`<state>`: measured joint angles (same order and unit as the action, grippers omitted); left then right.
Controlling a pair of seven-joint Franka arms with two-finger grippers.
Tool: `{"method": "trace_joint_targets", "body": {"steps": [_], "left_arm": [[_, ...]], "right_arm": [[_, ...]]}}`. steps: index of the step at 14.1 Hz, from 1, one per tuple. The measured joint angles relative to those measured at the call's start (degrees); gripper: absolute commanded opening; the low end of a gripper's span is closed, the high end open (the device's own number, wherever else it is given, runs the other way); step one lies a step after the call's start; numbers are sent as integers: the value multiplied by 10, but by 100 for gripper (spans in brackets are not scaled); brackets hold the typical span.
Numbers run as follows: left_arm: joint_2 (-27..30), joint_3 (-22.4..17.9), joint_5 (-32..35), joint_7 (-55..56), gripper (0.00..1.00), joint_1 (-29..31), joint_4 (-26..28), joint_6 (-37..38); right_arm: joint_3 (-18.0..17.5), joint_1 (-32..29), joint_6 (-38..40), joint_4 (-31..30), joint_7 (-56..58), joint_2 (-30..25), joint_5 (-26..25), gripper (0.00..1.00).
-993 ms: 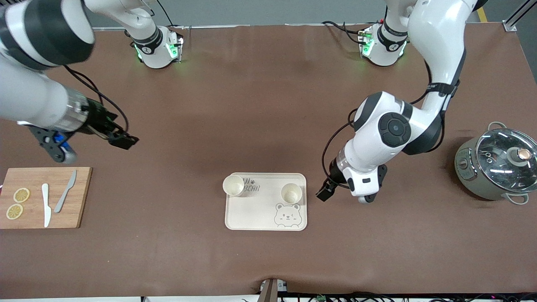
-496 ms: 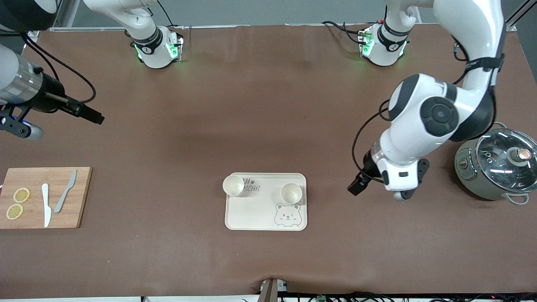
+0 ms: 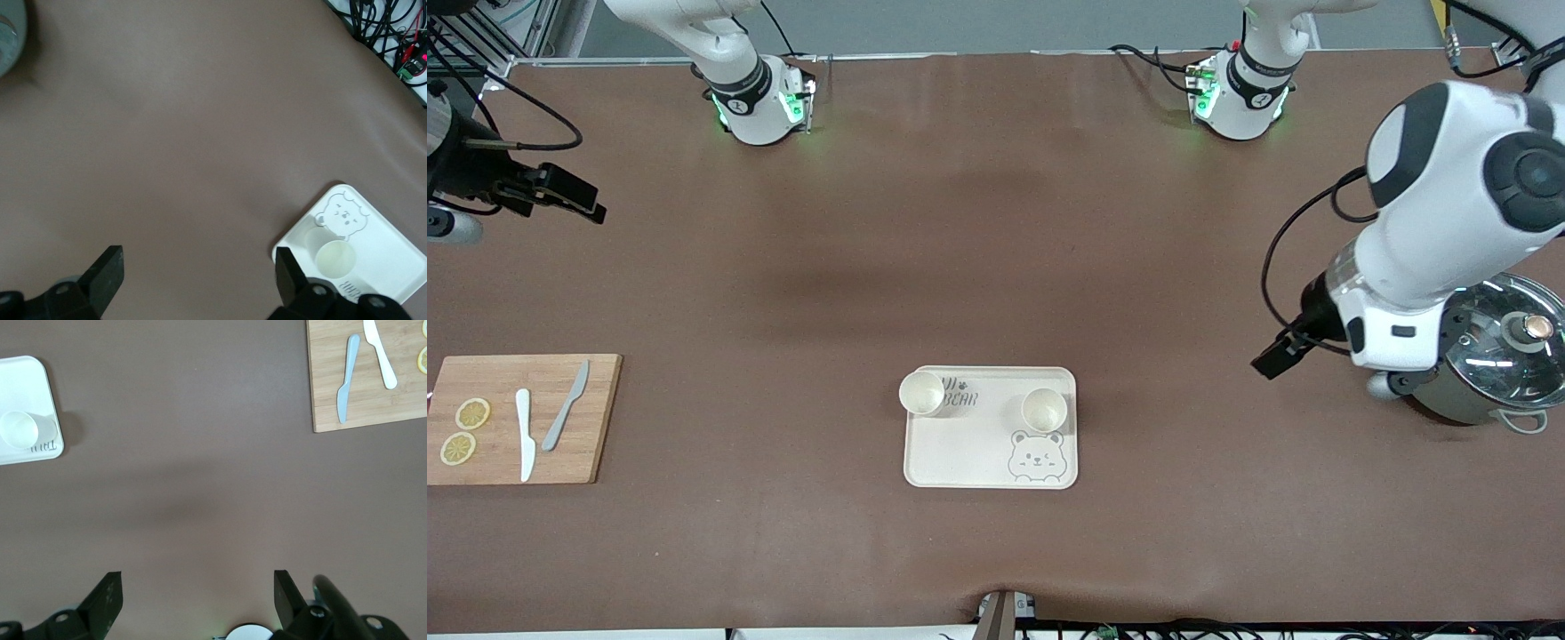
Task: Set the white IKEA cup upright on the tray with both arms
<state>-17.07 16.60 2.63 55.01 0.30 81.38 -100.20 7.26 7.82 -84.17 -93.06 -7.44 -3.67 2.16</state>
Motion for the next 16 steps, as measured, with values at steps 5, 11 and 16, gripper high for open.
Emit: {"method": "trace_joint_targets", "body": {"steps": [5,11,16], "left_arm": [[41,0,0,-138,100,34,1,53],[71,0,0,-263,100,56,1,88],[102,0,0,-374,100,70,2,121]], "right_arm": [[0,-9,-23,-15,60,-11,-13,100],[0,-18,-40,-29,80,-11,-13,100],[0,-25,-41,-30,94,-12,-21,100]]}}
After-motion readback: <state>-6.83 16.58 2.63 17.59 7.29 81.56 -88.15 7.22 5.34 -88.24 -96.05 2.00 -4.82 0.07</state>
